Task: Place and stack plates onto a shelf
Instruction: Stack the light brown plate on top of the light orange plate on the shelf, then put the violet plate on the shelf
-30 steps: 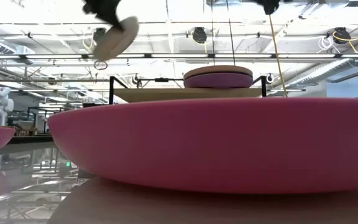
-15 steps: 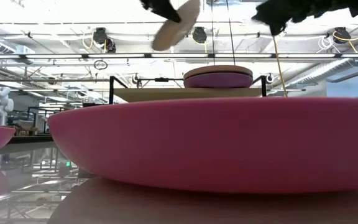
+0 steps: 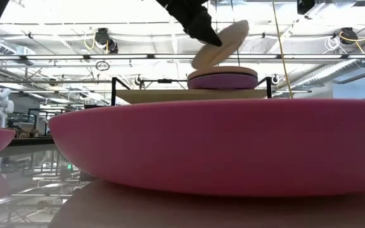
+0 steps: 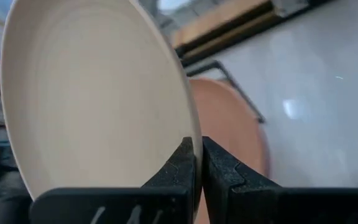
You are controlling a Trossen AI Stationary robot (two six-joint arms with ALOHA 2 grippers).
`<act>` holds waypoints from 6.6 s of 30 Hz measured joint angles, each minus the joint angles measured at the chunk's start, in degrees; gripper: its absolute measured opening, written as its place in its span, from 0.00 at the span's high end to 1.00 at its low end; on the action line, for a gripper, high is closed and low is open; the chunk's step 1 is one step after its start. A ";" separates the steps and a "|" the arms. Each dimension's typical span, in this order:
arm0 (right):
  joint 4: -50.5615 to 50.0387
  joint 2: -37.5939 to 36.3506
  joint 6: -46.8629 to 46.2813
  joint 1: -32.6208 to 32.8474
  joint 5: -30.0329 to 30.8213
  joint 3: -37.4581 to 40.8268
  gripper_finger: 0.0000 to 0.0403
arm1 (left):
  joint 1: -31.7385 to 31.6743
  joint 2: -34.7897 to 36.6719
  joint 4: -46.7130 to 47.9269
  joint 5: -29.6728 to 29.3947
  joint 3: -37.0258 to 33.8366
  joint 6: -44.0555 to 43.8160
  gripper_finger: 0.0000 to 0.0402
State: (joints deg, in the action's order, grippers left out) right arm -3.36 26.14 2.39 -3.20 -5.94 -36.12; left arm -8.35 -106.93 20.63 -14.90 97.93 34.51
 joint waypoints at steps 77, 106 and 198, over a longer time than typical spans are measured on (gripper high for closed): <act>-38.68 28.47 -18.59 13.27 -16.60 -4.42 0.65 | 26.79 41.76 -50.40 -24.83 -60.35 -21.57 0.48; -27.28 53.25 -28.74 35.93 -7.49 -4.41 0.66 | 26.74 41.70 -47.53 -24.41 -60.35 -24.75 0.48; 16.80 56.28 -26.19 -36.57 -14.60 -38.14 1.00 | 21.90 42.80 -56.92 -24.34 -60.28 -25.33 0.48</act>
State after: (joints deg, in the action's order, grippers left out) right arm 13.44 82.41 -23.80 -39.78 -20.54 -74.26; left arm 13.55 -64.13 -36.29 -39.24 37.65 9.17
